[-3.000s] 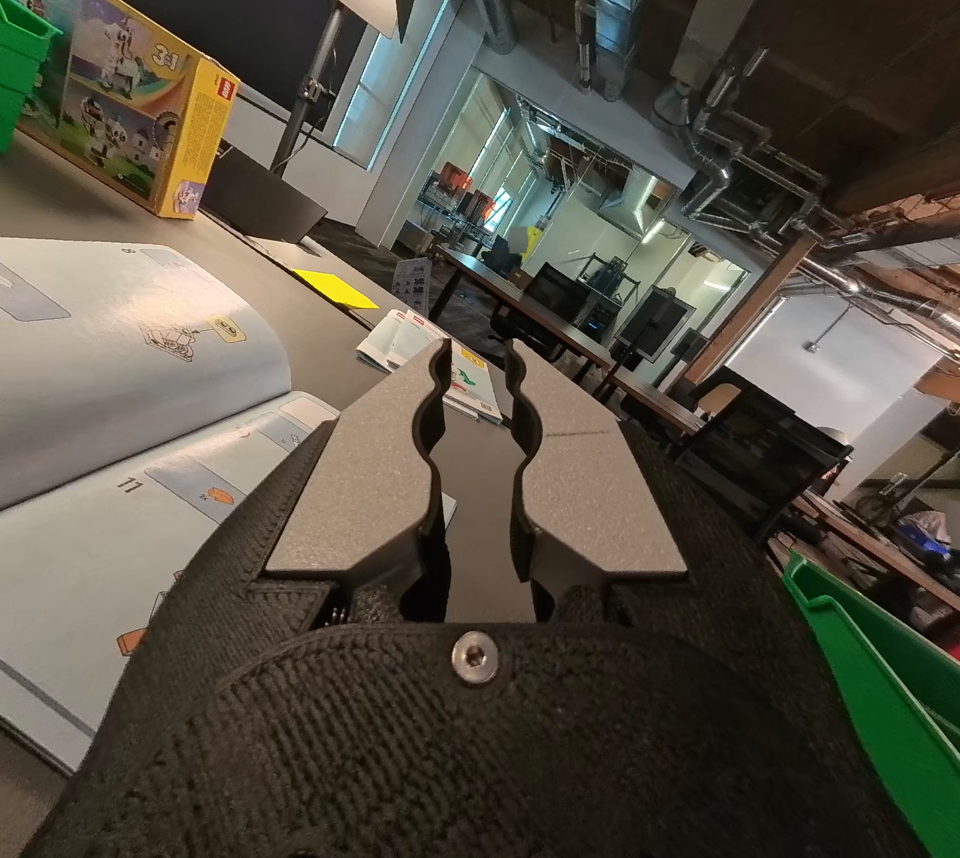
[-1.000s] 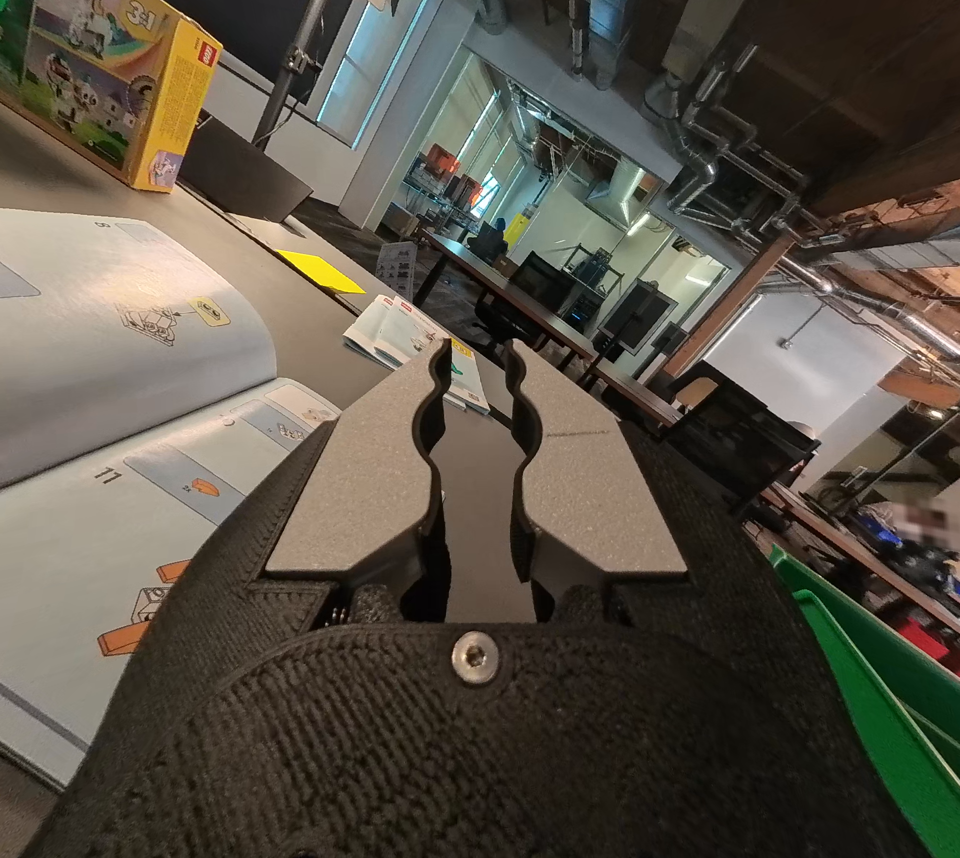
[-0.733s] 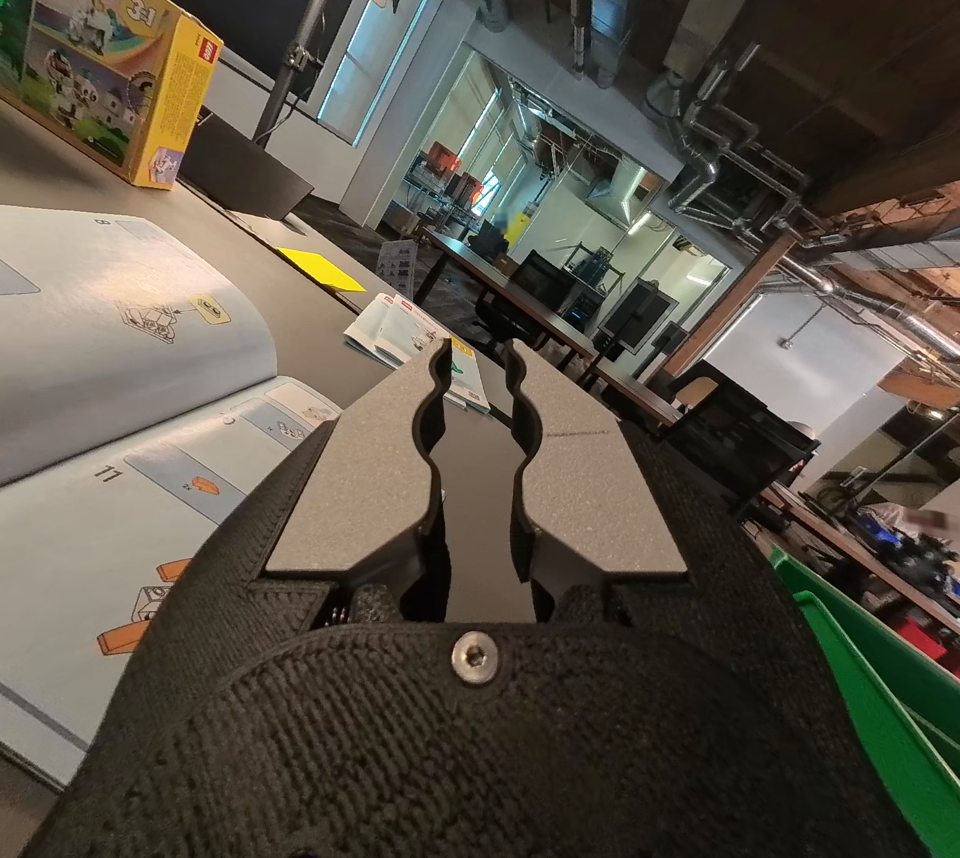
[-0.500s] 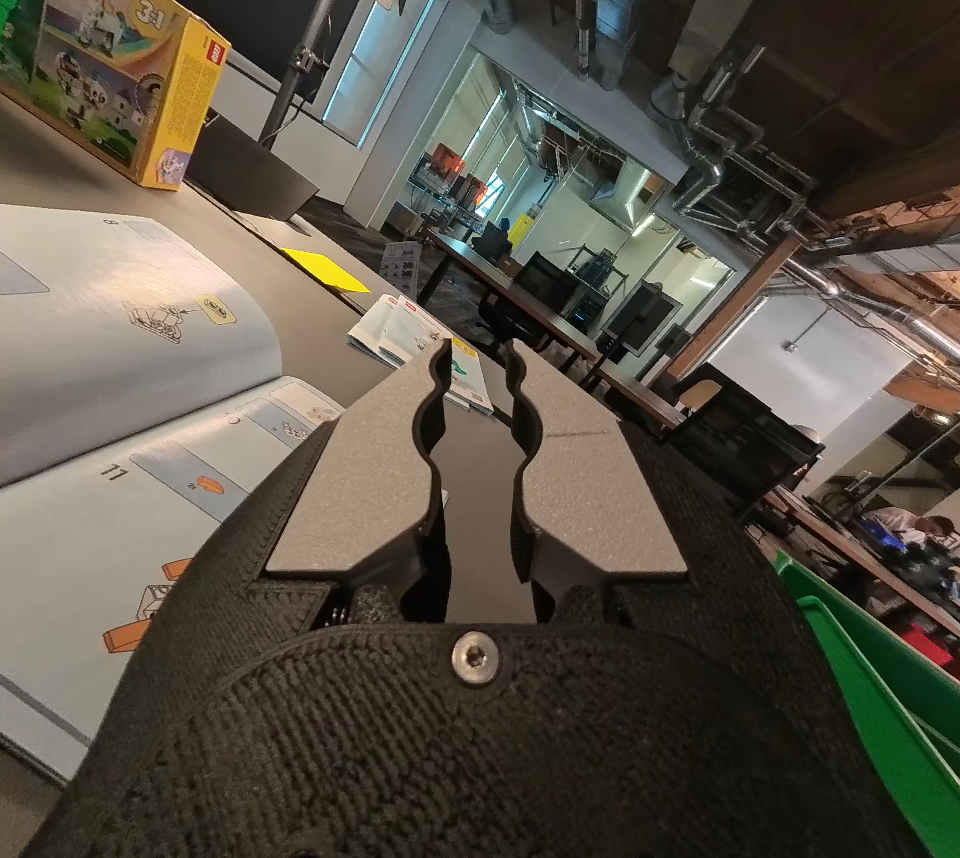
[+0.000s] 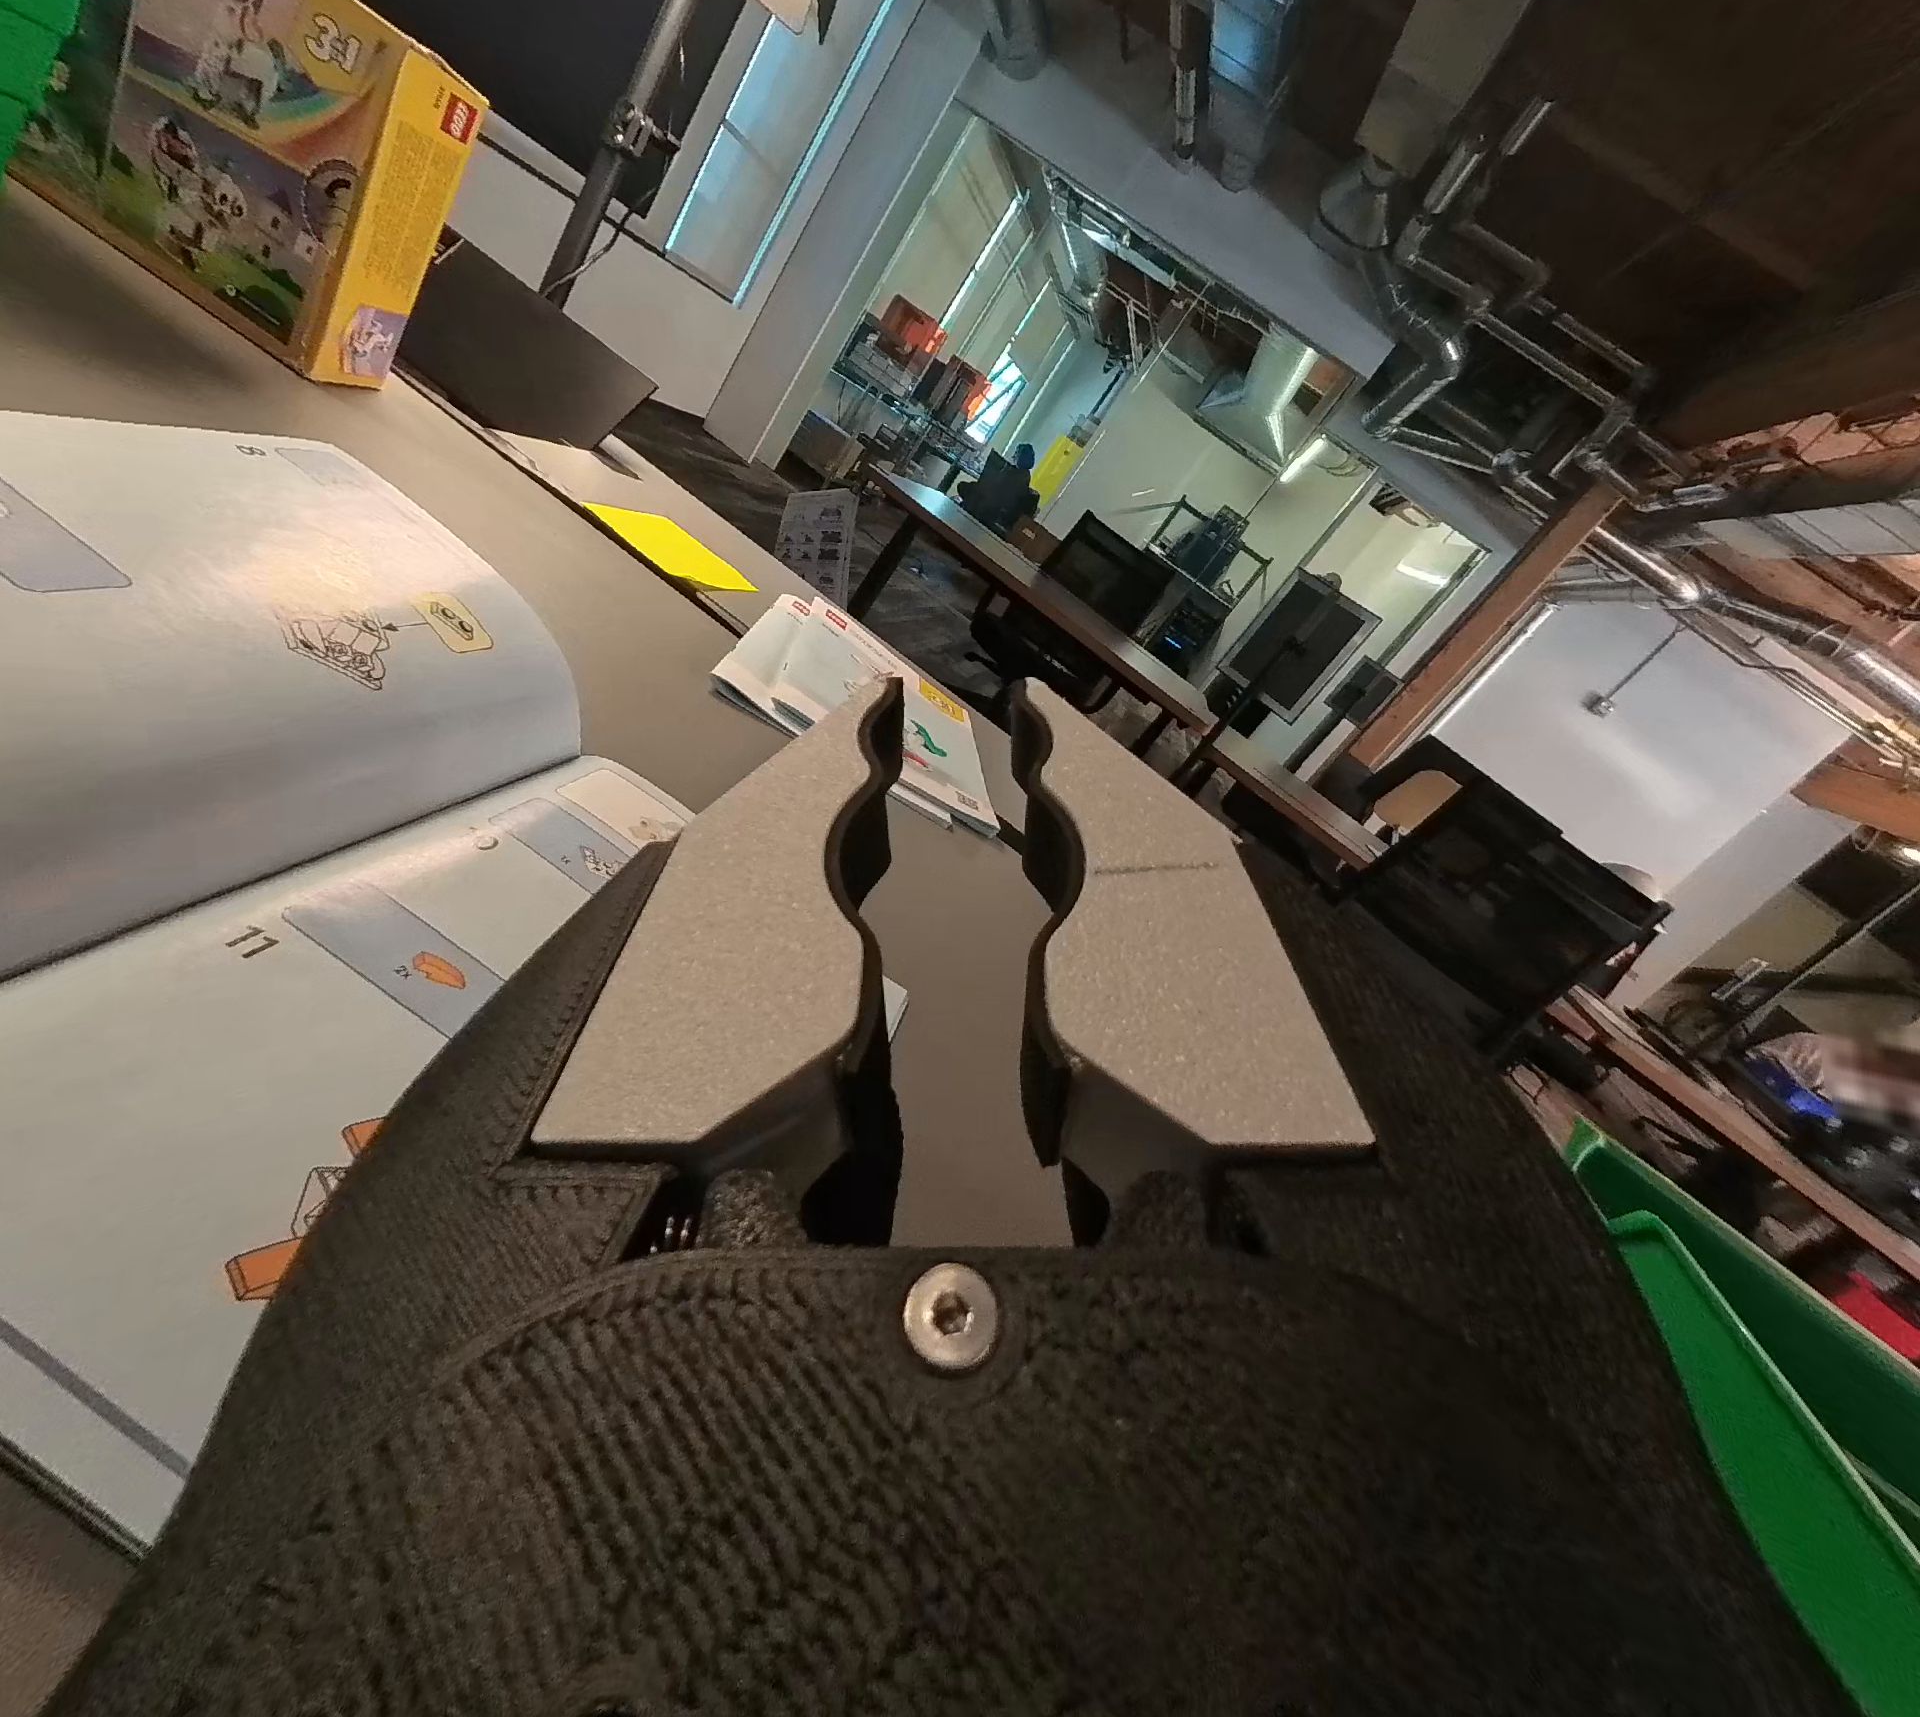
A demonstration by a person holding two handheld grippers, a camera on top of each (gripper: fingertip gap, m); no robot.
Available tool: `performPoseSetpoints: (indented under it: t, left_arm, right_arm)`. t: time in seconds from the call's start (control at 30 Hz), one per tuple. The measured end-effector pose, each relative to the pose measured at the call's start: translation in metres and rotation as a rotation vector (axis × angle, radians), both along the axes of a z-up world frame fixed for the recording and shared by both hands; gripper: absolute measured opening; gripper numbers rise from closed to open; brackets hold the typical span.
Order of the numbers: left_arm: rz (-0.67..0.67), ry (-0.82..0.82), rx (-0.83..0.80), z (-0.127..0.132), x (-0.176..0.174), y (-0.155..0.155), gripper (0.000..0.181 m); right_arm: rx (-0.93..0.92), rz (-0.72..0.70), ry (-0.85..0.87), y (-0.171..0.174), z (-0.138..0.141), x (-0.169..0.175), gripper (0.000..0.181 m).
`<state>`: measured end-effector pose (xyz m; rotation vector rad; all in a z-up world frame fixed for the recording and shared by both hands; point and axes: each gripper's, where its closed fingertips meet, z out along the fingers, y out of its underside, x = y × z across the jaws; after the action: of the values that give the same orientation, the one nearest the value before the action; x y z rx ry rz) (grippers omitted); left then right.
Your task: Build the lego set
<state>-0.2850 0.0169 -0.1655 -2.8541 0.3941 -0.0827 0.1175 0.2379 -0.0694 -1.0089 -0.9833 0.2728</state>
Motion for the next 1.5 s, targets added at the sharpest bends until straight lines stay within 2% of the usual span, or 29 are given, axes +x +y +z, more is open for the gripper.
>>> performPoseSetpoints:
  t: [0.03, 0.13, 0.33, 0.37, 0.43, 0.47, 0.6, 0.7, 0.8, 0.97, 1.2, 1.33, 1.5]
  left_arm:
    - [-0.036, 0.014, 0.0, -0.003, 0.001, 0.001, 0.018]
    - [-0.115, 0.079, 0.002, -0.011, -0.002, 0.005, 0.018]
    - [-0.177, 0.106, 0.003, -0.015, -0.001, 0.008, 0.019]
    - [-0.188, 0.123, 0.004, -0.015, -0.002, 0.008, 0.017]
    - [-0.213, 0.164, -0.005, -0.014, -0.005, 0.006, 0.0]
    - [-0.226, 0.166, -0.009, -0.014, -0.005, 0.004, 0.0]
    - [-0.231, 0.144, 0.014, -0.008, 0.0, -0.004, 0.0]
    - [-0.182, 0.108, 0.046, 0.001, 0.0, -0.008, 0.0]
    - [-0.163, 0.055, -0.02, 0.0, 0.004, -0.025, 0.002]
    - [-0.147, 0.091, -0.085, 0.0, 0.007, -0.051, 0.004]
    - [-0.111, 0.027, -0.052, 0.012, 0.026, -0.062, 0.028]
    - [-0.134, 0.092, -0.085, 0.01, 0.023, -0.069, 0.04]
    - [-0.137, 0.094, -0.076, 0.011, 0.026, -0.071, 0.041]
  right_arm:
    - [0.0, 0.0, 0.0, 0.0, 0.0, 0.0, 0.019]
    - [-0.001, 0.002, 0.0, 0.0, 0.0, 0.0, 0.019]
    - [0.0, 0.003, 0.0, 0.0, 0.0, 0.0, 0.019]
    - [0.0, 0.003, 0.001, 0.0, 0.0, 0.0, 0.018]
    - [0.0, 0.003, 0.0, 0.0, 0.0, 0.0, 0.019]
    - [0.0, 0.003, 0.0, 0.0, 0.0, 0.0, 0.019]
    - [-0.001, 0.004, 0.003, 0.0, 0.0, 0.0, 0.019]
    - [-0.002, 0.011, 0.003, -0.001, 0.0, -0.001, 0.019]
    - [-0.001, 0.019, 0.004, -0.003, 0.0, -0.001, 0.019]
    - [-0.005, 0.026, 0.008, -0.004, 0.001, -0.001, 0.018]
    - [-0.008, 0.027, 0.008, -0.004, 0.0, -0.002, 0.019]
    - [-0.008, 0.022, 0.005, -0.003, 0.0, -0.002, 0.019]
    - [-0.011, 0.018, 0.004, -0.002, 0.0, -0.001, 0.018]
